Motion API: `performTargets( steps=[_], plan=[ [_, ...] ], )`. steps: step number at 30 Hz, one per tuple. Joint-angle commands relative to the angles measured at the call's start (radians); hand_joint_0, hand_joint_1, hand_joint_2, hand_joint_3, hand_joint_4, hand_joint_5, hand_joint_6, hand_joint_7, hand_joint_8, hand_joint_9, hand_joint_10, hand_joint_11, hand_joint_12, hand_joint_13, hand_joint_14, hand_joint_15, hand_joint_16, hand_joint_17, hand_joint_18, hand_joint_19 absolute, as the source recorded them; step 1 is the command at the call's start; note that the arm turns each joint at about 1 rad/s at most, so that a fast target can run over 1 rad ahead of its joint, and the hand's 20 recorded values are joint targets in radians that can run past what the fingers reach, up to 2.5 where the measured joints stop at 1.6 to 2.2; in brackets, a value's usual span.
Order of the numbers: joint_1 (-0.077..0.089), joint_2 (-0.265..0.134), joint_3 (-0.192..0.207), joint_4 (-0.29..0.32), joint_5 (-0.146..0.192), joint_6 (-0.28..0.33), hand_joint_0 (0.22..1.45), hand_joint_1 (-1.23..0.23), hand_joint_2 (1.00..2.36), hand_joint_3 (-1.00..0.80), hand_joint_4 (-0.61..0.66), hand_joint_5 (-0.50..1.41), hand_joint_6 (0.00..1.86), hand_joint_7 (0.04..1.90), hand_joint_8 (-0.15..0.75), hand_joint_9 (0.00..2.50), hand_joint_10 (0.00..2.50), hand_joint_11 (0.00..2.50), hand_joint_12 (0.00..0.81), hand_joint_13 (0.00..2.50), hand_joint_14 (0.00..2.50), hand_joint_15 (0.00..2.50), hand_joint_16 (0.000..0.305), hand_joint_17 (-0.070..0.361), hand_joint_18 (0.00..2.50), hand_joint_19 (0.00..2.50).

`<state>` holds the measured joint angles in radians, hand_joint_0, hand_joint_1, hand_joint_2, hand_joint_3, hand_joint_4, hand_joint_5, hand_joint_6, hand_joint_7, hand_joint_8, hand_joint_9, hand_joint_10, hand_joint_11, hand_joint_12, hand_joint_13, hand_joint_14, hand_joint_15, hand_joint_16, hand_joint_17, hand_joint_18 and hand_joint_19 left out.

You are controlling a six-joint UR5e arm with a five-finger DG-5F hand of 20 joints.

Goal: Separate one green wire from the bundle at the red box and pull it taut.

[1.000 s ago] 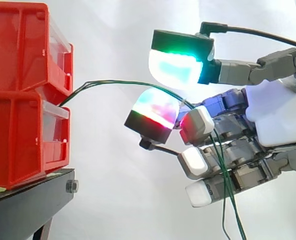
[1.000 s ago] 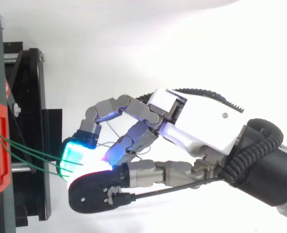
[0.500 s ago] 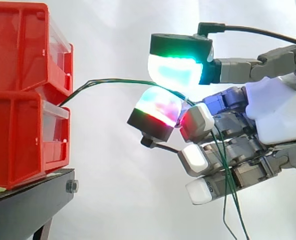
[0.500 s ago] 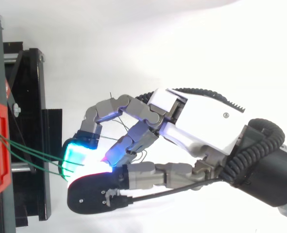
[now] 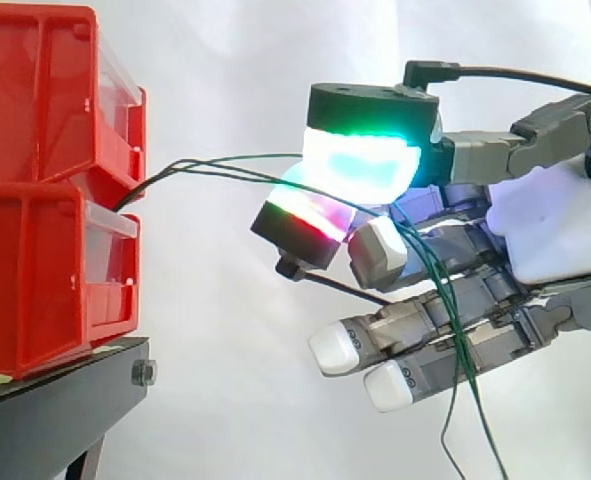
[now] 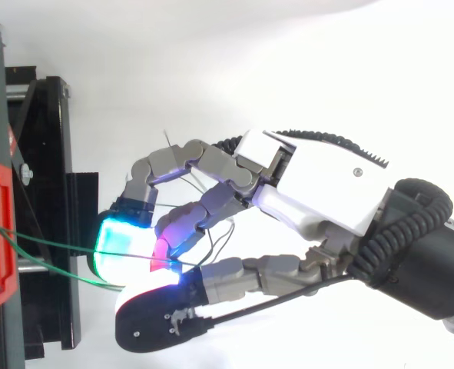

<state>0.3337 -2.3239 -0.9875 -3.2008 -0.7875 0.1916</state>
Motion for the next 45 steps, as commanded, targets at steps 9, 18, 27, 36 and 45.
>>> performTargets(
  steps=[9,18,27,36,45],
  plan=[
    [-0.01,0.0,0.006,-0.011,-0.016,0.0,0.55,-0.85,1.0,-0.5,0.06,-0.17,0.89,1.03,0.255,1.12,0.02,0.95,0.373,0.77,0.02,0.43,0.047,0.106,0.67,0.42],
    [-0.016,0.0,0.033,-0.05,-0.018,0.0,0.67,-0.9,1.0,-0.5,0.01,-0.17,0.89,1.05,0.243,1.11,0.02,0.95,0.368,0.77,0.02,0.42,0.045,0.102,0.66,0.41],
    [-0.022,0.0,0.047,-0.077,-0.026,0.003,0.73,-0.95,1.0,-0.5,-0.02,-0.18,0.9,1.01,0.217,1.05,0.02,0.94,0.357,0.74,0.02,0.4,0.045,0.101,0.67,0.38],
    [-0.032,0.0,0.072,-0.113,-0.042,0.006,0.65,-1.0,1.0,-0.5,-0.02,-0.19,0.9,1.01,0.198,1.02,0.02,0.93,0.351,0.71,0.02,0.4,0.043,0.097,0.65,0.37],
    [-0.033,0.0,0.076,-0.133,-0.044,0.019,0.45,-0.74,1.0,-0.5,0.08,-0.16,0.83,0.9,0.254,1.11,0.02,0.9,0.406,0.76,0.02,0.42,0.054,0.123,0.66,0.41]
  ],
)
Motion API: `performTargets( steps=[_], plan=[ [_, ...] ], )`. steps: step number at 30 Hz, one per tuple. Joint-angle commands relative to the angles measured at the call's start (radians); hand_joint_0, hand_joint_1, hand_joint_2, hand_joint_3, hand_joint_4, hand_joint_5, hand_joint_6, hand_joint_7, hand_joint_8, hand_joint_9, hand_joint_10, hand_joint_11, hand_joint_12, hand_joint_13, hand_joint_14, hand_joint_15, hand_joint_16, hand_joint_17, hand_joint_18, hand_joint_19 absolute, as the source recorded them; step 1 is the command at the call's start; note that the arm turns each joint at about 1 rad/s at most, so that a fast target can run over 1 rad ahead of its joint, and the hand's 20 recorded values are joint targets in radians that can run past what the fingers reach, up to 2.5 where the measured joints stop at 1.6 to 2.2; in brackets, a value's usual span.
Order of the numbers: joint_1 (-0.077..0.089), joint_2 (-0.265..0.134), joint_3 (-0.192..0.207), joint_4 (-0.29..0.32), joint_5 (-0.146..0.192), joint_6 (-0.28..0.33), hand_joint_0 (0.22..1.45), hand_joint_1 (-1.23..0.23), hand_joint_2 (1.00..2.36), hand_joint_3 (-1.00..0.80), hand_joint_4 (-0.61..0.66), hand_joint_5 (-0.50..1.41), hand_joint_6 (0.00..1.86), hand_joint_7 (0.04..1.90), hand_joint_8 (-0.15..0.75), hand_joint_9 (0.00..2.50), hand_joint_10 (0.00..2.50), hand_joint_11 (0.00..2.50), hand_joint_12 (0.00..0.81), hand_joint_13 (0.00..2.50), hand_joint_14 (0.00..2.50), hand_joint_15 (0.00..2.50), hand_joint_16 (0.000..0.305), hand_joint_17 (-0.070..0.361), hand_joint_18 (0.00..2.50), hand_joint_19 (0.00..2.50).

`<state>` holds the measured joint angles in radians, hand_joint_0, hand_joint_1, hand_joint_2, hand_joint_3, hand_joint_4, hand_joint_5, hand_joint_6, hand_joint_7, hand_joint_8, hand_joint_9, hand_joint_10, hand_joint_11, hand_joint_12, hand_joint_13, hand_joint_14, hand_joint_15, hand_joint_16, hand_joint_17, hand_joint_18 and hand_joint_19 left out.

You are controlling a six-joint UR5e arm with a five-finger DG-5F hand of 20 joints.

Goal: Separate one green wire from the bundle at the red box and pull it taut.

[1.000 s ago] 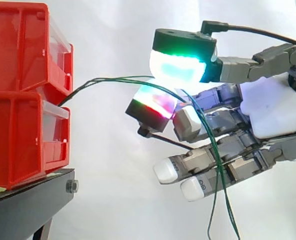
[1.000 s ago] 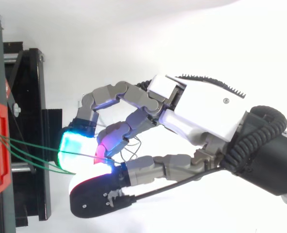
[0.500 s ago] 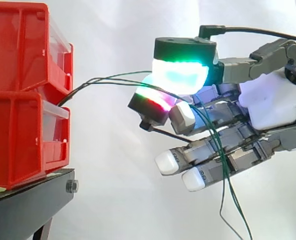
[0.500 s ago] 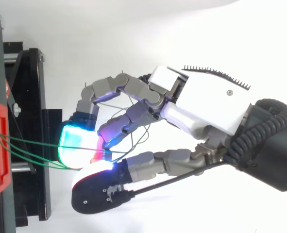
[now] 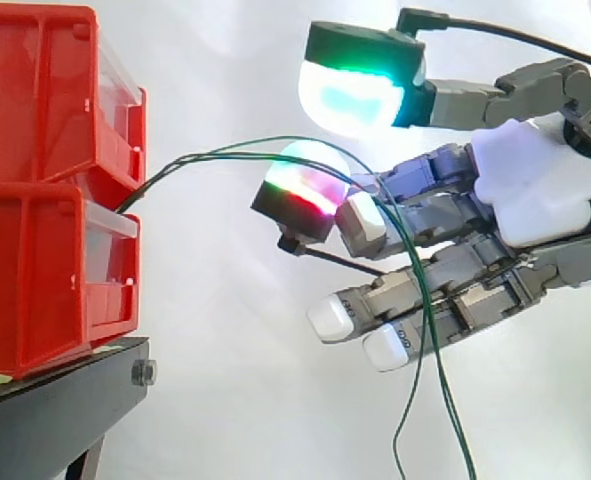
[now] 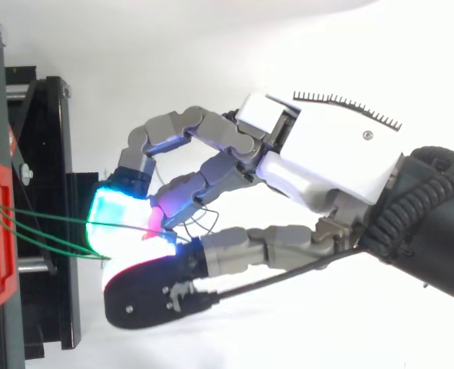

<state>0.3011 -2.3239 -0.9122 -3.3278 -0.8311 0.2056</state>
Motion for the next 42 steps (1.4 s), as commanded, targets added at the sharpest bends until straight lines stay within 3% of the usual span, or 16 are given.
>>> performTargets(
  steps=[1,2,6,10,17,23,25,30,38,42],
  plan=[
    [0.0,0.0,0.001,-0.006,0.001,0.005,0.45,-0.69,1.0,-0.5,0.08,-0.16,0.82,0.91,0.255,1.12,0.02,0.89,0.404,0.76,0.02,0.41,0.055,0.123,0.66,0.41],
    [0.0,0.0,0.001,-0.007,0.0,0.006,0.46,-0.62,1.0,-0.5,0.07,-0.15,0.8,0.95,0.256,1.13,0.02,0.89,0.401,0.78,0.02,0.42,0.054,0.121,0.66,0.43],
    [-0.002,0.001,0.001,-0.007,0.0,0.011,0.53,-0.53,1.0,-0.5,0.05,-0.15,0.8,1.02,0.238,1.15,0.02,0.91,0.383,0.78,0.02,0.43,0.049,0.11,0.63,0.45],
    [-0.003,0.0,0.001,-0.009,0.0,0.012,0.59,-0.6,1.0,-0.5,0.04,-0.16,0.83,1.06,0.238,1.16,0.02,0.92,0.368,0.79,0.02,0.44,0.047,0.105,0.63,0.47],
    [-0.005,0.0,0.001,-0.009,0.0,0.012,0.59,-0.69,1.02,-0.23,0.01,-0.16,0.89,1.08,0.255,1.16,0.02,0.94,0.373,0.81,0.02,0.45,0.048,0.107,0.65,0.46],
    [-0.008,0.0,0.001,-0.013,0.0,0.014,0.59,-0.72,1.02,-0.13,-0.02,-0.14,0.91,1.07,0.265,1.18,0.02,0.92,0.389,0.83,0.02,0.44,0.052,0.116,0.7,0.44],
    [-0.008,0.001,0.001,-0.016,0.0,0.017,0.59,-0.72,1.02,-0.14,-0.03,-0.14,0.91,1.05,0.264,1.18,0.02,0.93,0.388,0.83,0.02,0.44,0.051,0.116,0.7,0.44],
    [-0.01,0.001,0.003,-0.024,0.0,0.023,0.55,-0.61,1.0,-0.5,0.06,-0.15,0.88,1.05,0.249,1.2,0.02,0.94,0.374,0.82,0.02,0.45,0.048,0.109,0.67,0.45],
    [-0.011,0.0,0.001,-0.032,0.0,0.028,0.57,-0.58,1.0,-0.5,0.07,-0.14,0.87,1.09,0.246,1.2,0.02,0.94,0.373,0.82,0.02,0.45,0.047,0.107,0.66,0.46],
    [-0.011,0.001,0.001,-0.032,0.0,0.028,0.6,-0.64,1.01,-0.34,0.06,-0.14,0.89,1.18,0.251,1.2,0.02,0.94,0.367,0.83,0.02,0.46,0.047,0.105,0.67,0.46]
  ],
)
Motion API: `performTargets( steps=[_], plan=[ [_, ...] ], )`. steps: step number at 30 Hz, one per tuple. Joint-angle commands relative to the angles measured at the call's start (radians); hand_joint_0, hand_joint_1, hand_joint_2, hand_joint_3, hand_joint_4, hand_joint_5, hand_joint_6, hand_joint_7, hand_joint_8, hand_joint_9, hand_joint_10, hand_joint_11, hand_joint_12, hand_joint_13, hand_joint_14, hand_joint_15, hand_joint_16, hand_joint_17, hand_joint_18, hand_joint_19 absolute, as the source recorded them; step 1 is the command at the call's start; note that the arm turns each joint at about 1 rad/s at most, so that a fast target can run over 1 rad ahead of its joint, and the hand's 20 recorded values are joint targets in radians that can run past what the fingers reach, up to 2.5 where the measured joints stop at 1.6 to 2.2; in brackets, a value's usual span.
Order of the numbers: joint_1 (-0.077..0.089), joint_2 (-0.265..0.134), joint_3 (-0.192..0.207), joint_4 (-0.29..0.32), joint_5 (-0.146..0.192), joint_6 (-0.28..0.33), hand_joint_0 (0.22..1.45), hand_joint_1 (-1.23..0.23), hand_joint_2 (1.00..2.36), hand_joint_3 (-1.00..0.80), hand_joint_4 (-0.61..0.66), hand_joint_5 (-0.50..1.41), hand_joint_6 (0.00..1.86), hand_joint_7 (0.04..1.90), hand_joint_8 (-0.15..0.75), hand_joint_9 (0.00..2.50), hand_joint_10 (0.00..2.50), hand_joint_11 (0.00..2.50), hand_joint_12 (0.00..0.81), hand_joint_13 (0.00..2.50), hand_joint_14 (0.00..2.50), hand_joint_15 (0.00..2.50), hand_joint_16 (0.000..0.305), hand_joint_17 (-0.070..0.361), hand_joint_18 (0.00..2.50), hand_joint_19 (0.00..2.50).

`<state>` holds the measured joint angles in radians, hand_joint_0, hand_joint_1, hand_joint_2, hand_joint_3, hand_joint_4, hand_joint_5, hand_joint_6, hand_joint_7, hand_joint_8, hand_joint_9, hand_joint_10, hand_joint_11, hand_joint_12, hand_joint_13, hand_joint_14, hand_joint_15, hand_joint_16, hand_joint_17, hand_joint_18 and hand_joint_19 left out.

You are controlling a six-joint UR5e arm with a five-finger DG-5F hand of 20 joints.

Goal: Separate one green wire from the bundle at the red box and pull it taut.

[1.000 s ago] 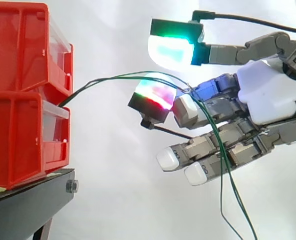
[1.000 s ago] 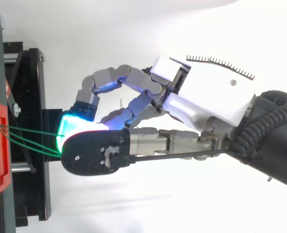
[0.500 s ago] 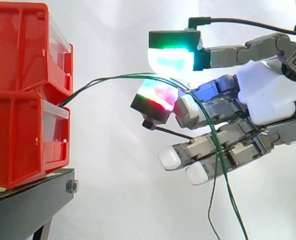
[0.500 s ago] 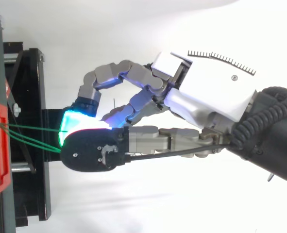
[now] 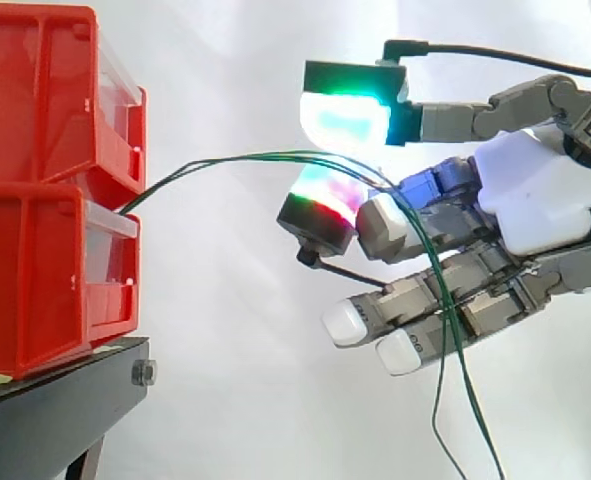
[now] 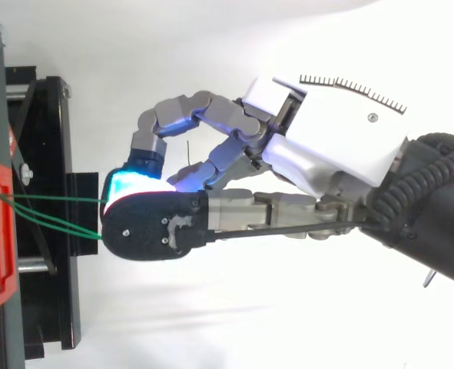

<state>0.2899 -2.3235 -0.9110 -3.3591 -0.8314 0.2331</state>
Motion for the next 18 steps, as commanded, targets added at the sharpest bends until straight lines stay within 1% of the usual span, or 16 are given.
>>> performTargets(
  steps=[1,3,6,7,10,14,18],
  plan=[
    [0.0,0.0,0.0,0.0,0.0,0.0,0.59,-0.65,1.01,-0.31,0.05,-0.14,0.9,1.16,0.249,1.2,0.02,0.94,0.368,0.84,0.02,0.46,0.047,0.105,0.67,0.47],
    [0.0,0.0,0.0,0.0,0.0,0.0,0.58,-0.71,1.01,-0.19,0.06,-0.14,0.91,1.17,0.272,1.22,0.02,0.93,0.389,0.87,0.02,0.47,0.051,0.115,0.72,0.44],
    [0.0,0.0,0.001,0.0,0.0,0.0,0.58,-0.72,1.02,-0.16,0.04,-0.13,0.91,1.16,0.27,1.22,0.02,0.93,0.393,0.84,0.02,0.46,0.051,0.115,0.71,0.42],
    [0.0,0.0,0.0,0.0,0.0,0.0,0.58,-0.73,1.02,-0.13,0.01,-0.13,0.91,1.15,0.267,1.22,0.02,0.93,0.397,0.81,0.02,0.45,0.051,0.115,0.67,0.42],
    [0.0,0.001,0.001,0.0,0.0,0.0,0.58,-0.73,1.02,-0.13,-0.02,-0.13,0.91,1.13,0.267,1.22,0.02,0.92,0.395,0.8,0.02,0.44,0.052,0.116,0.66,0.42],
    [0.0,0.0,0.0,0.0,0.0,0.0,0.58,-0.73,1.02,-0.16,-0.02,-0.14,0.9,1.15,0.267,1.21,0.02,0.92,0.39,0.79,0.02,0.43,0.051,0.114,0.65,0.41],
    [0.0,0.0,0.003,0.0,0.0,0.0,0.59,-0.75,1.02,-0.11,-0.06,-0.14,0.9,1.17,0.266,1.2,0.02,0.93,0.391,0.79,0.02,0.44,0.051,0.114,0.65,0.42]
  ],
)
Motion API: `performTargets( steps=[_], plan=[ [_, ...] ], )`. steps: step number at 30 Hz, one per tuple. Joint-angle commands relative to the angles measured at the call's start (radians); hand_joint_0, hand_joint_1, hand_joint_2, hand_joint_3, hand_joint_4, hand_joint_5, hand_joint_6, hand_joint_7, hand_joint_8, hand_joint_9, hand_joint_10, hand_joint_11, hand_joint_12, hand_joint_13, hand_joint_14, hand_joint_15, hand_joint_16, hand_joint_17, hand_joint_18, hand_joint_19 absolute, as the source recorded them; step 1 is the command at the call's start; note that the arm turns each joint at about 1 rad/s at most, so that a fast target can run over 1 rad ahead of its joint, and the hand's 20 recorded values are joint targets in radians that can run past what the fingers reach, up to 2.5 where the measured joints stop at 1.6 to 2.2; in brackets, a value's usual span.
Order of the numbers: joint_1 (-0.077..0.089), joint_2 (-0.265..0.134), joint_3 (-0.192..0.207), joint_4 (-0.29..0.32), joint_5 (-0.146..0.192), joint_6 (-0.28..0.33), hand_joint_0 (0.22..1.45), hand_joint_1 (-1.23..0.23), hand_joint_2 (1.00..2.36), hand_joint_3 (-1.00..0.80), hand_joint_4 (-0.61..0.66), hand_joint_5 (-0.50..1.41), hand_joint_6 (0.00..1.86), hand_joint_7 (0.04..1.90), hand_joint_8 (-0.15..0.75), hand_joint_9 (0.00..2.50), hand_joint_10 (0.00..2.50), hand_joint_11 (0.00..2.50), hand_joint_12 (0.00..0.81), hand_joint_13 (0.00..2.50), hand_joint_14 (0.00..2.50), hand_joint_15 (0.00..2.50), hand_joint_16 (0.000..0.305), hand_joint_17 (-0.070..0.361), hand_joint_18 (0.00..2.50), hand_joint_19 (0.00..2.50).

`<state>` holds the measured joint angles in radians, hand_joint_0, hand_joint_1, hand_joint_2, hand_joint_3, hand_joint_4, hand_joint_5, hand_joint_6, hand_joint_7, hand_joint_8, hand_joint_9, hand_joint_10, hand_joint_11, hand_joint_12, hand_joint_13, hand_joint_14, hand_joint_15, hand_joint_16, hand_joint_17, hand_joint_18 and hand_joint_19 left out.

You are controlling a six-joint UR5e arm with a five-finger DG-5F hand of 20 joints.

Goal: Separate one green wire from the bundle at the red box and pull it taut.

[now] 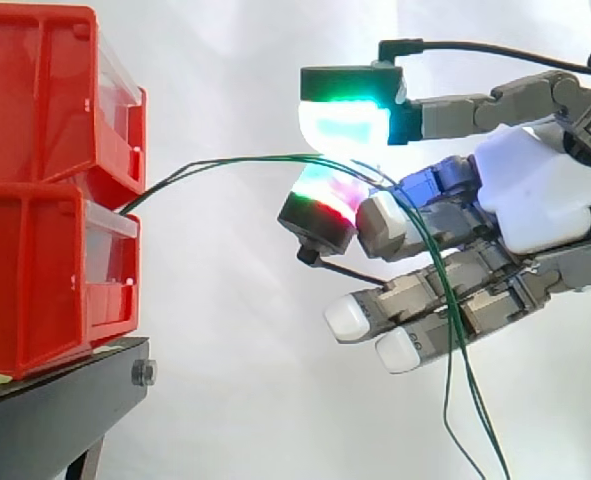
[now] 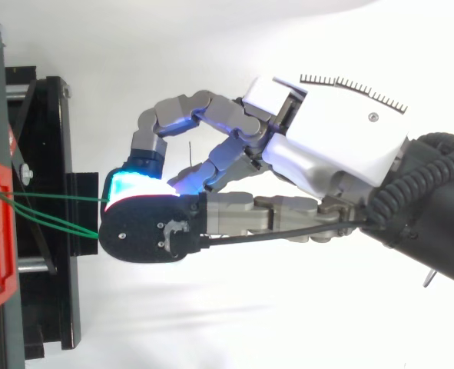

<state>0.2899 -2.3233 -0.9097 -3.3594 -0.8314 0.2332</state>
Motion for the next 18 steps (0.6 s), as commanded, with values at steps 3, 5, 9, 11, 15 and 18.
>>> performTargets(
  steps=[3,5,9,11,15,18],
  plan=[
    [0.0,0.001,0.003,-0.002,0.0,0.0,0.6,-0.77,1.02,-0.06,-0.1,-0.13,0.91,1.18,0.267,1.2,0.02,0.92,0.391,0.79,0.02,0.44,0.051,0.115,0.65,0.42],
    [0.0,0.001,0.005,-0.003,0.0,0.0,0.61,-0.77,1.02,-0.07,-0.11,-0.14,0.92,1.14,0.266,1.2,0.02,0.92,0.389,0.79,0.02,0.44,0.051,0.115,0.65,0.42],
    [0.0,-0.001,0.003,-0.006,-0.002,0.0,0.55,-0.7,1.0,-0.46,0.0,-0.15,0.87,1.1,0.244,1.18,0.02,0.93,0.37,0.76,0.02,0.44,0.048,0.107,0.6,0.45],
    [0.0,-0.001,0.003,-0.006,-0.003,0.0,0.54,-0.62,1.0,-0.5,0.02,-0.14,0.86,1.08,0.247,1.19,0.02,0.92,0.373,0.76,0.02,0.44,0.048,0.109,0.6,0.45],
    [0.0,0.001,0.003,-0.006,-0.003,0.0,0.54,-0.49,1.0,-0.5,0.05,-0.14,0.84,1.1,0.25,1.21,0.02,0.91,0.376,0.77,0.02,0.44,0.048,0.108,0.6,0.46],
    [0.0,-0.001,0.005,-0.006,-0.003,0.0,0.57,-0.5,1.0,-0.45,0.05,-0.14,0.84,1.14,0.251,1.21,0.02,0.92,0.371,0.77,0.02,0.45,0.047,0.106,0.59,0.46]
  ],
)
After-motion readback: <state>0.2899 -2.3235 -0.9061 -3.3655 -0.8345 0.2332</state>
